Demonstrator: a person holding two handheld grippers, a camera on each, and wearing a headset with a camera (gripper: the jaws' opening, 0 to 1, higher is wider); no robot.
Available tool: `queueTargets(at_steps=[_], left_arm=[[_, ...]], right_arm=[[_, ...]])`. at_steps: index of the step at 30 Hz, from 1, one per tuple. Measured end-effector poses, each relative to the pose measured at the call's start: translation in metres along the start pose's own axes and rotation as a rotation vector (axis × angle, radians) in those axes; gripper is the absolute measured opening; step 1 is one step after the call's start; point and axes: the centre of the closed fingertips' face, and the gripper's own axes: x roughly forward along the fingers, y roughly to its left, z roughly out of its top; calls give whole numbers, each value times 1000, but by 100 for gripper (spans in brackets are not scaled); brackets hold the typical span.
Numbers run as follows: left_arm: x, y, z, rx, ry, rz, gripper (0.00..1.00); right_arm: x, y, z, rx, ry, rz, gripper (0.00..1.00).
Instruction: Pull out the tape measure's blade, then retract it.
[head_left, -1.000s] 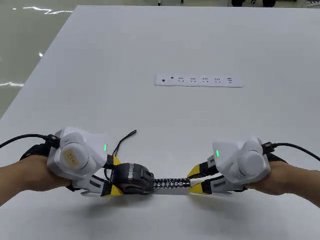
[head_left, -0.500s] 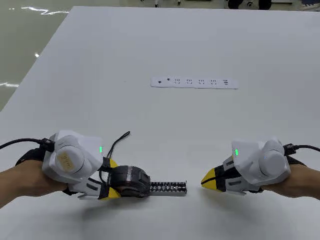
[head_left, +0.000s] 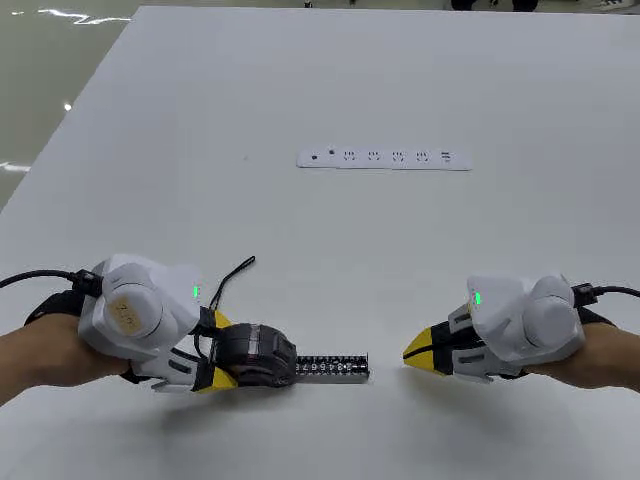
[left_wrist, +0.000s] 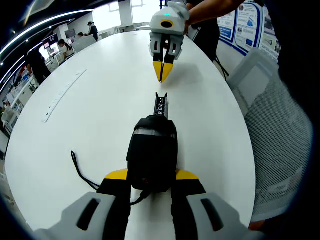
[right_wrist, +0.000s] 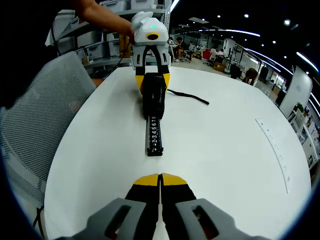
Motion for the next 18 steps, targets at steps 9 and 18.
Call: queueTargets(at_steps=[9, 18], left_arm=[[0, -1, 0, -1, 0, 0, 25], [1, -1, 1, -1, 1, -1, 25]], right_arm=[[12, 3, 11, -10, -36, 20, 16], [27, 4, 20, -24, -59, 40, 20]])
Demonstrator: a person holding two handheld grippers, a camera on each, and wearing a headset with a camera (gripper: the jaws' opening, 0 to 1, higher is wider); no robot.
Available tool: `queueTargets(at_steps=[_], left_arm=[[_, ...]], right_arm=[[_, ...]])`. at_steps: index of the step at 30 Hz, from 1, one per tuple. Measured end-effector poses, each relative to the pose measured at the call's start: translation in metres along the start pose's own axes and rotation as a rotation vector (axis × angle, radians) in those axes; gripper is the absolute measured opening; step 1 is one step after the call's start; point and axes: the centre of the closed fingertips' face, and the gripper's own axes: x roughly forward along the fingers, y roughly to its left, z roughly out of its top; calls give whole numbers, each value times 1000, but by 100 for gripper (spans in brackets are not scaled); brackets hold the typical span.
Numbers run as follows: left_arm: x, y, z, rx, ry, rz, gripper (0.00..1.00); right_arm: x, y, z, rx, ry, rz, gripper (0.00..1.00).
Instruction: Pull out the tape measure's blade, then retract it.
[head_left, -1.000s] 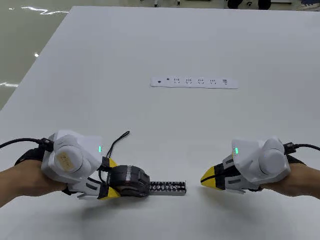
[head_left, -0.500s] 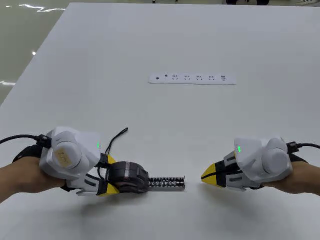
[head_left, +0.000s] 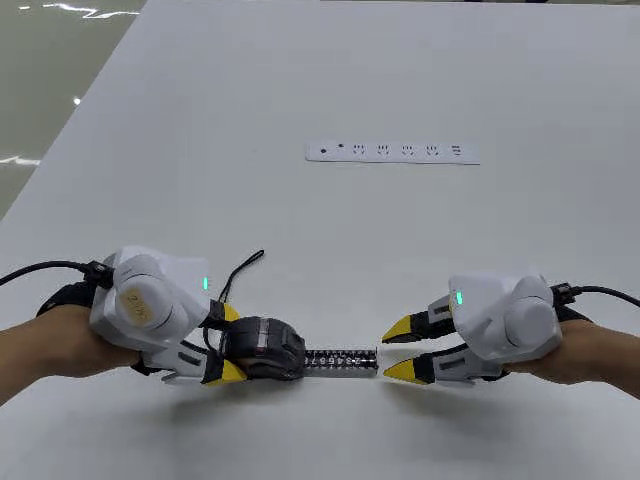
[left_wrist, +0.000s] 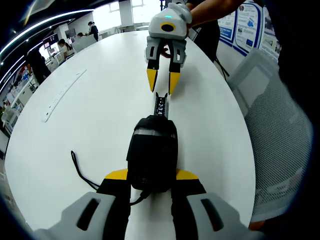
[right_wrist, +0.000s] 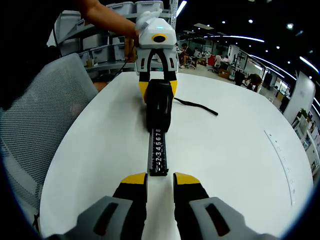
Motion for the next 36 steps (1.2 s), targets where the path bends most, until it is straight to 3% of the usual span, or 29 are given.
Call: queueTargets(at_steps=[18, 27, 36], left_arm=[[1, -2, 1, 4, 3, -1, 25], [1, -1, 1, 4, 5, 0, 25], [0, 0, 1, 2, 5, 1, 25]], right_arm=[[17, 4, -4, 55, -29, 14, 19], [17, 2, -3, 90, -40, 10, 15], [16, 0, -3, 59, -15, 12, 13]])
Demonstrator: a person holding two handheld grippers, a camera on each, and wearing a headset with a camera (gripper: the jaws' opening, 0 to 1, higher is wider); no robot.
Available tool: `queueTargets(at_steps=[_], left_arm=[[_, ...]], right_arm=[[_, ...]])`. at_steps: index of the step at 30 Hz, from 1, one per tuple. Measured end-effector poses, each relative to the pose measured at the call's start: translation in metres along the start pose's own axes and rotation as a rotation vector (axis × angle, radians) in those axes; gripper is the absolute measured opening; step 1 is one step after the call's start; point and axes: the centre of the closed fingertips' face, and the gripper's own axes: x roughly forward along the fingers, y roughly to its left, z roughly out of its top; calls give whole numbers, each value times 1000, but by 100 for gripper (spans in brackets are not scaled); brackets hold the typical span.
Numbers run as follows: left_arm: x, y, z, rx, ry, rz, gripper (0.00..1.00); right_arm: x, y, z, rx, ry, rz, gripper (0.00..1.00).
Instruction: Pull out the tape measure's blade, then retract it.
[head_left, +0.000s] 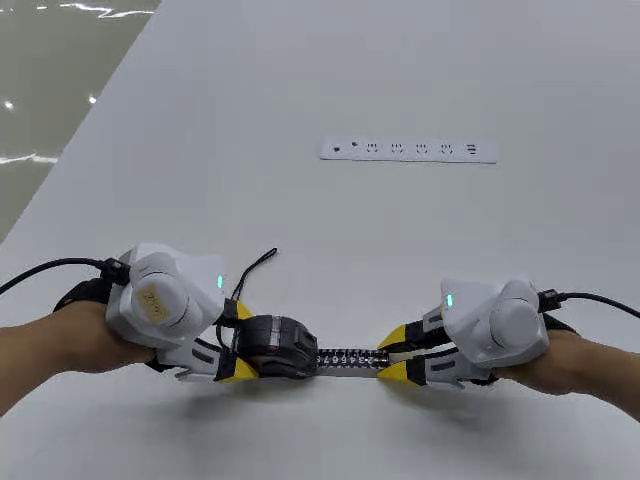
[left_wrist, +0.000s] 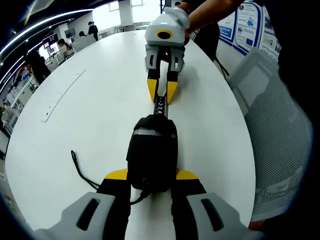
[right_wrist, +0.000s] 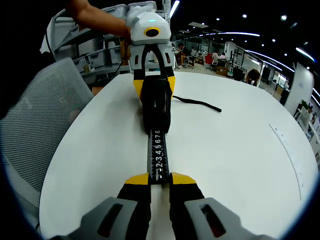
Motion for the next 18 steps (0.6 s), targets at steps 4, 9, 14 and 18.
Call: queueTargets(at_steps=[4, 9, 14, 18], left_arm=[[0, 0, 0, -2, -1, 1, 25], [0, 0, 0, -2, 1, 0, 25], [0, 0, -1, -3, 3, 0, 25], [0, 0, 0, -3, 3, 0, 25]], right_arm=[[-1, 0, 0, -6, -1, 0, 12], [-2, 0, 1, -8, -2, 2, 12], [-4, 0, 2, -15, -2, 6, 11], [-5, 0, 2, -17, -1, 7, 11]])
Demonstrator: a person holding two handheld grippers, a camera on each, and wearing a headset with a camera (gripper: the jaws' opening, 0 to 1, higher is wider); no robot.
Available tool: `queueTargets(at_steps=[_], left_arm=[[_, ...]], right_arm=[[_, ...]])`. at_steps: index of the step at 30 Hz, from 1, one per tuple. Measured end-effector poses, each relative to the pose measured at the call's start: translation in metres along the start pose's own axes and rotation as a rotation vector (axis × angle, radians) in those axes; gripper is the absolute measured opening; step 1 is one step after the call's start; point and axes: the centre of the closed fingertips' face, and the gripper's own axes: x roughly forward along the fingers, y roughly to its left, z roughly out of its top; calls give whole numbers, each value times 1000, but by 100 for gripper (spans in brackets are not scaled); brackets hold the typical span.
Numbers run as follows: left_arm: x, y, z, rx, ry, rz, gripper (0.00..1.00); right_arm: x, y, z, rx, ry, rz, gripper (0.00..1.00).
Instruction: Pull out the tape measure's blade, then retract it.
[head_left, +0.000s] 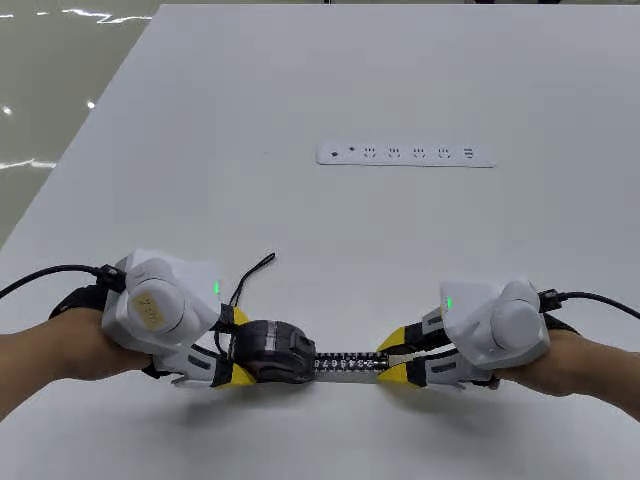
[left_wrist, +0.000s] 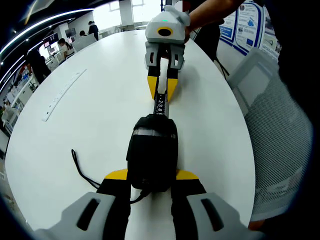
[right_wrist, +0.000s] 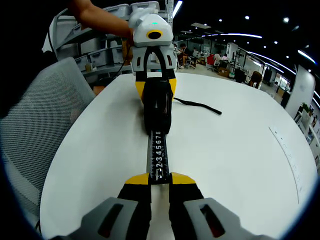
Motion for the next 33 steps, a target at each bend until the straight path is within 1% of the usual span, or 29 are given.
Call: queueTargets(at_steps=[6, 33], left_arm=[[0, 0, 0, 1, 0, 1, 25], [2, -2, 0, 2, 0, 1, 25]], right_arm=[[-1, -1, 0, -2, 0, 0, 11], [-16, 1, -15, -3, 19, -6, 11]])
